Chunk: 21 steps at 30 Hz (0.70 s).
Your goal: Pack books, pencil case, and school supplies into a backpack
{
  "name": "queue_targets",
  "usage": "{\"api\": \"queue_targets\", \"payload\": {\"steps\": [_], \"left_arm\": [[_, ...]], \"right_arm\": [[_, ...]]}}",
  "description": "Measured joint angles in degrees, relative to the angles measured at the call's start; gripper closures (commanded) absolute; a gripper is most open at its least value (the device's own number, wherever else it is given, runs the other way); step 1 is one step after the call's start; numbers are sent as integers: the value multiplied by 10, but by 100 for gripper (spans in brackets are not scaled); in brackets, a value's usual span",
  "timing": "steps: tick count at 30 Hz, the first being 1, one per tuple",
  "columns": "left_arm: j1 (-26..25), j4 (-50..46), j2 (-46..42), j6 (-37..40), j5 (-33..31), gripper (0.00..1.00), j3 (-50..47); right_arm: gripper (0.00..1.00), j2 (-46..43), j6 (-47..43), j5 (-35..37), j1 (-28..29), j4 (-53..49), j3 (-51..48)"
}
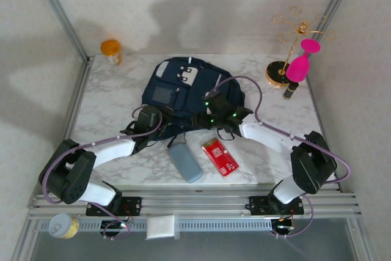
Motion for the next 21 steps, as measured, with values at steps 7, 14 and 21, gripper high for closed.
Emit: {"api": "queue_targets", "payload": {"steps": [7,14,21], "left_arm": [[47,21,87,10,33,49,21],[47,38,129,1,49,87,46],[49,43,124,-29,61,100,54]], "right_arm": [[49,62,20,3,61,37,6],[49,149,21,8,63,64,32],[41,161,28,23,63,81,73]]}}
